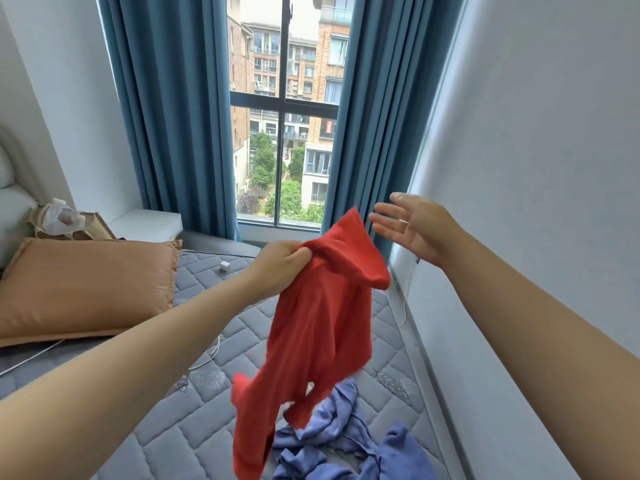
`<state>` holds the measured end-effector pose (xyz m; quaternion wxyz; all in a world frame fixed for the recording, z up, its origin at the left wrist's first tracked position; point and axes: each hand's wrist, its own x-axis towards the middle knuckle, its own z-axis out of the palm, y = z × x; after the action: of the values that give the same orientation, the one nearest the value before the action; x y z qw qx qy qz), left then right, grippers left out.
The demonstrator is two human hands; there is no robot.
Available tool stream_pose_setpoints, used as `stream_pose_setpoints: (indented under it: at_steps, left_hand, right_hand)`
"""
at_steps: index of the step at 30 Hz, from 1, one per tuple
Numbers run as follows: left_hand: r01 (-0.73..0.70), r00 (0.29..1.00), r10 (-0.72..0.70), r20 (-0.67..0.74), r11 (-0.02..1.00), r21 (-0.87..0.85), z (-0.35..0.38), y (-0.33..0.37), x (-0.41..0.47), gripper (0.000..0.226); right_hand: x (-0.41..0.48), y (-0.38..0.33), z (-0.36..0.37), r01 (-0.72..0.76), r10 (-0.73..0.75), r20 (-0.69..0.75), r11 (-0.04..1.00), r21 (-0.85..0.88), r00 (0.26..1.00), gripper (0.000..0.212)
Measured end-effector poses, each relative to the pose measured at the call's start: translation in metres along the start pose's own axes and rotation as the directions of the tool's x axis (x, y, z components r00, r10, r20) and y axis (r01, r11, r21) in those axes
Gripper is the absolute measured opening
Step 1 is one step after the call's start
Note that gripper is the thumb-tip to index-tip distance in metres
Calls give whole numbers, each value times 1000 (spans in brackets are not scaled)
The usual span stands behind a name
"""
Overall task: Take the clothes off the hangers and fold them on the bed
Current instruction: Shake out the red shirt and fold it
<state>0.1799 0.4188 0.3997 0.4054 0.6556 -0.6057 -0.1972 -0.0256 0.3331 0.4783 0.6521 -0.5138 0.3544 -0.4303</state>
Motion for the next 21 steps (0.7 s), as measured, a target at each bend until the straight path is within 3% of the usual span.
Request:
stream_pose_setpoints:
  at_steps: [5,10,17,21]
  left_hand:
    - [167,980,-197,-41,909,-381,9,14,6,33]
    - [60,955,-230,-187,767,-639,6,33,1,29]
    - [-197,935,-13,-354,811,-551,-8,69,-14,31]
    - [-267,912,41,-407,814,-516,-16,85,-19,32]
  right_hand:
    - [-5,30,-11,-68,63,-64,994,-88,996,31]
    - [-14,44,-17,-43,30,-55,967,-252,998,24]
    - [-31,73,-13,-74,168,135,850,-522,976,28]
    - [-32,83,-3,63,105,209,743,-666,972,23]
